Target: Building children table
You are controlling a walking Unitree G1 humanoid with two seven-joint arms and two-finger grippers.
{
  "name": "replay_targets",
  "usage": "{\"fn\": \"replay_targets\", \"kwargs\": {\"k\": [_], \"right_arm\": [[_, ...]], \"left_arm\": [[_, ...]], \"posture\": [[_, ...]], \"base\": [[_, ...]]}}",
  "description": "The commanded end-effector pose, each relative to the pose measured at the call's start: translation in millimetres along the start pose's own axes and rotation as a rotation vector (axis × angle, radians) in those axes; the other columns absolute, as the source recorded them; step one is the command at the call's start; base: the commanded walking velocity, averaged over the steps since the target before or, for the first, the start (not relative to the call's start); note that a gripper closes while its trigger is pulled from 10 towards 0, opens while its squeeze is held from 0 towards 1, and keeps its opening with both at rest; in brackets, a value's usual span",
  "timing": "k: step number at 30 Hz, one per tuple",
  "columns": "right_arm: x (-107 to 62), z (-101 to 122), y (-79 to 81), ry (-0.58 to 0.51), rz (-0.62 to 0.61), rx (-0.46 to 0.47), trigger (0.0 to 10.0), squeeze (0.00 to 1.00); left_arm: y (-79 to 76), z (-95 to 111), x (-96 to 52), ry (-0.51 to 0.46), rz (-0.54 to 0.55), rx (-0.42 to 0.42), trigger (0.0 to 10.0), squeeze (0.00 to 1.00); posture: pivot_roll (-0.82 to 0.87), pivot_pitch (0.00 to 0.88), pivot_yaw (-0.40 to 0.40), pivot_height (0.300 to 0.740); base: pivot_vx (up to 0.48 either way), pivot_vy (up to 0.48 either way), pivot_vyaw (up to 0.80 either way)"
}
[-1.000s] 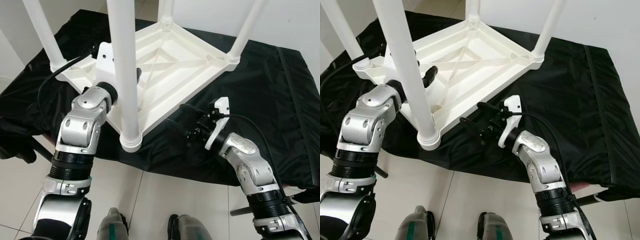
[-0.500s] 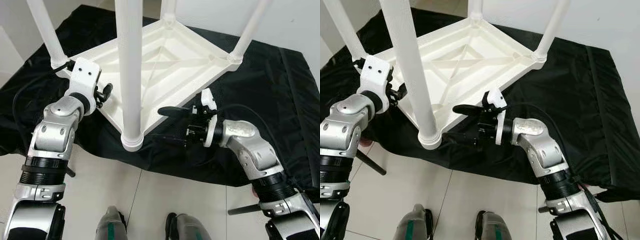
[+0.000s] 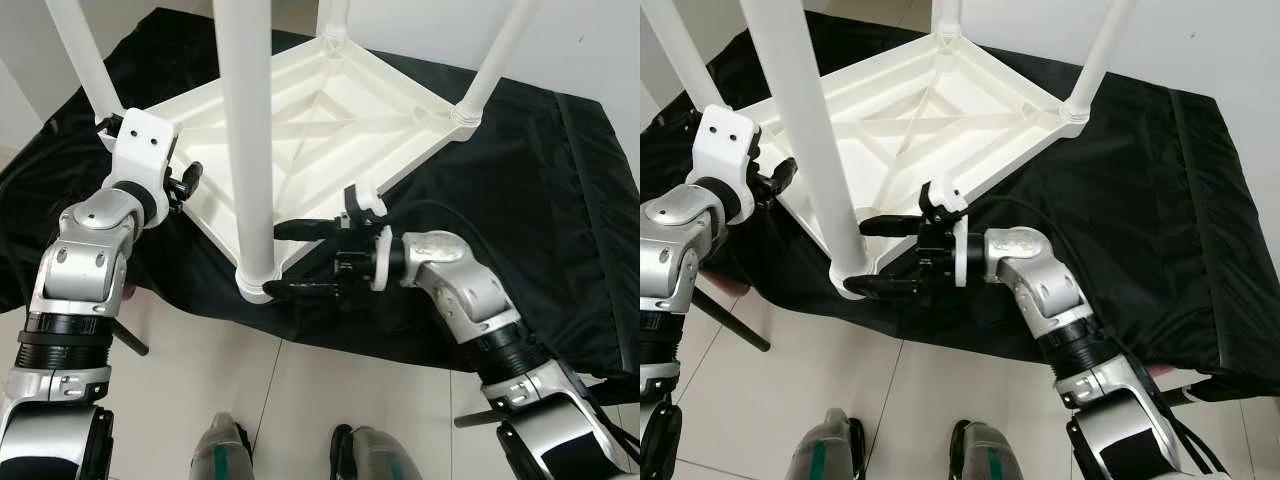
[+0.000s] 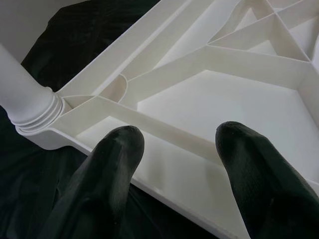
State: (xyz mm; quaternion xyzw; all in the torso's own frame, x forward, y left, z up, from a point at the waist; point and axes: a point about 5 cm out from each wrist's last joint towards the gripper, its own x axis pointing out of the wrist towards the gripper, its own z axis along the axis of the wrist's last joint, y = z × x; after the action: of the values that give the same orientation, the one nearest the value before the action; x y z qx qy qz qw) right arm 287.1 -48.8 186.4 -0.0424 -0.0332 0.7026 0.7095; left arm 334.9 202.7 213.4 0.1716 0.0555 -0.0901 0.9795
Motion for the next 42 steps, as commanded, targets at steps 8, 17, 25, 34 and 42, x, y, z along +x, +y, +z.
{"fn": "replay_targets", "kwargs": {"k": [8,17,25,34,42], "right_arm": [[35.7,-4.2,0.7,-0.027,0.039,0.018,10.0,0.00],[75.5,-6.3,-2.6,-0.128,-0.179,0.068,10.0,0.00],[84.6,-10.3,-3.0,-0.133,-0.208,0.090,10.0,0.00],[61.5,-11.1,-19.3,-0.164,-0.381,0.093,0.0,0.00],[10.1,-6.0,-34.7,-0.170,-0.531,0.045,0.0,0.00]], "left_arm": [[3.6,-2.7,-0.8,0.019,0.022,-0.004,10.0,0.00],[4.3,-2.6,-2.4,0.017,0.034,-0.019,10.0,0.00],[5.8,-2.0,-2.3,0.018,0.037,-0.020,10.0,0.00],[7.5,-1.6,-3.3,0.015,0.045,-0.023,10.0,0.00],[7.9,-2.9,-2.4,0.016,0.043,-0.030,10.0,0.00]], "posture": [[0.06,0.110,-0.062,0.740],[0.06,0.108,-0.063,0.740],[0.06,0.108,-0.056,0.740],[0.05,0.106,-0.060,0.740],[0.03,0.104,-0.050,0.740]], "base": [[0.000,0.000,0.00],[0.000,0.000,0.00],[0.000,0.000,0.00],[0.000,0.000,0.00],[0.000,0.000,0.00]]}}
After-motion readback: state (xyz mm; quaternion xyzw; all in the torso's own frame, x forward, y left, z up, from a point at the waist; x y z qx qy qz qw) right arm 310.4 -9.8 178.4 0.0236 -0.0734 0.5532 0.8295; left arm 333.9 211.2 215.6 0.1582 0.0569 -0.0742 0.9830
